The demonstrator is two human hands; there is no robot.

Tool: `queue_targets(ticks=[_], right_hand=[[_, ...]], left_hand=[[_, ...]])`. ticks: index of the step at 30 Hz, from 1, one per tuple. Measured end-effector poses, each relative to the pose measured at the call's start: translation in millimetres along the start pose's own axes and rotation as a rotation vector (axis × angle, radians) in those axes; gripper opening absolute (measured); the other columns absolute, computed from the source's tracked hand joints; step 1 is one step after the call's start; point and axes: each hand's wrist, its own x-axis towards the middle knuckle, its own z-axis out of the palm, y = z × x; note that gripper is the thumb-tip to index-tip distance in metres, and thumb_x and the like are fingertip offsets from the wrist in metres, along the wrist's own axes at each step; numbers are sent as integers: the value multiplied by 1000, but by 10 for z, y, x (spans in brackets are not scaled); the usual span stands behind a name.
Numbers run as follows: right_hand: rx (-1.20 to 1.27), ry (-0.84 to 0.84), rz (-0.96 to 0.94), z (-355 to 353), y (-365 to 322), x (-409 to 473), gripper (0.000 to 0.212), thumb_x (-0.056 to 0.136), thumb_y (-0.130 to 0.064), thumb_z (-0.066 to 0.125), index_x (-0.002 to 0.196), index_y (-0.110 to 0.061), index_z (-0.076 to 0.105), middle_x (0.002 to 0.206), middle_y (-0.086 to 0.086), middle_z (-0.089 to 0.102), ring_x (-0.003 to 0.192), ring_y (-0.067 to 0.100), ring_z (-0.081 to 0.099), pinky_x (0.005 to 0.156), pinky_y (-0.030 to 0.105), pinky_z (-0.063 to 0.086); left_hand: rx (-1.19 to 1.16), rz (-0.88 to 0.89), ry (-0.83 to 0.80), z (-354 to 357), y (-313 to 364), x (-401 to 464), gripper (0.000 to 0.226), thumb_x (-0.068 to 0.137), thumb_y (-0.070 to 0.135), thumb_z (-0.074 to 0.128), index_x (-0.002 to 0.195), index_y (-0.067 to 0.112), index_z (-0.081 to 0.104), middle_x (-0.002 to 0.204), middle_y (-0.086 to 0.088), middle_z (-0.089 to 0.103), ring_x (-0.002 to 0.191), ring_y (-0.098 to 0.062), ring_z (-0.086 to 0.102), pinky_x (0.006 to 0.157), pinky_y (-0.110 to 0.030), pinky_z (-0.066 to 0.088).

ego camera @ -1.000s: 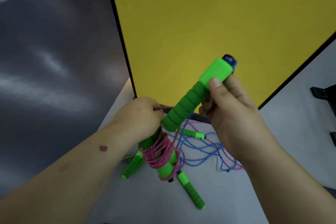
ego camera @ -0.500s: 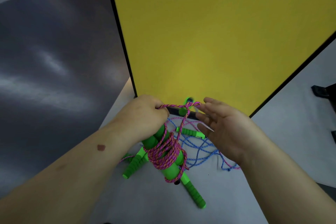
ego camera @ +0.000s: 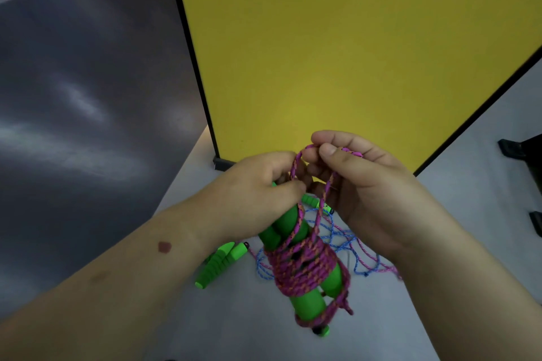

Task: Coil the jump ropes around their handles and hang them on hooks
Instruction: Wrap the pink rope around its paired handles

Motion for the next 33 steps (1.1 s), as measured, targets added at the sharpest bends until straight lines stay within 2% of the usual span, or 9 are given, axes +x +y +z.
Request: queue_targets(ticks=[6,10,12,14,16,21,26,30,33], right_hand=[[-9,151,108,-121,80,93,15,94,-6,64,103,-11,74,83,7,77,69,15,67,65,29,55],[-88,-2,198,-245,55,104,41,60,-9,78,100,-2,74,75,8,78,60,14,73,57,24,59],[69,-103,237,-211,53,68,42,85,-3,63,126,4,64,74,2,77,61,12,73,70,31,59],[219,-222,275,-159,130,45,37,105,-8,39,119,-3,73,88,5,76,69,15,74,78,32,57],[-35,-76,258,-135,169,69,39,104,-12,46,83,-16,78,79,7,67,57,14,64,57,27,56],[-164,-90,335,-17,152,28,30,103,-19,44,102,-5,70,76,8,65,70,21,61,67,31,51],[-630,12,51,11,254,33,25,105,-23,51,95,-17,73,90,11,71,85,13,61,79,32,53],[-463,96,58,-20,211,68,25,105,-18,51,89,-18,71,84,-4,73,87,17,63,77,33,53],[-382,66,35,-60,130,86,27,107,-17,47,93,-9,69,86,8,70,82,23,63,72,34,53]], left_hand=[[-359,50,235,-62,56,2,24,82,15,55,103,21,63,70,-9,57,63,-26,47,60,-39,40],[-730,-78,404,-139,119,81,19,83,4,54,81,14,69,62,-9,49,52,-17,41,49,-24,34],[-832,-160,442,-138,131,100,24,96,2,50,82,11,67,63,-6,49,49,-15,43,45,-19,36],[-899,-282,477,-103,127,130,26,102,10,48,86,12,68,71,-8,52,50,-16,49,47,-20,42],[-956,-453,498,-69,110,169,27,106,26,49,90,16,68,83,-10,61,61,-20,57,56,-28,51],[-1292,-723,501,-56,92,198,42,105,53,46,96,15,62,83,-8,68,72,-23,61,66,-35,49],[-1270,-577,441,-9,123,179,46,102,53,52,103,10,68,84,-10,77,70,-23,73,71,-33,57],[-1172,-426,298,43,174,146,36,104,40,52,102,9,69,91,-11,80,73,-21,76,61,-28,62],[-1029,-362,134,-35,121,109,44,96,25,60,130,-4,62,123,-25,73,108,-35,73,83,-37,65]])
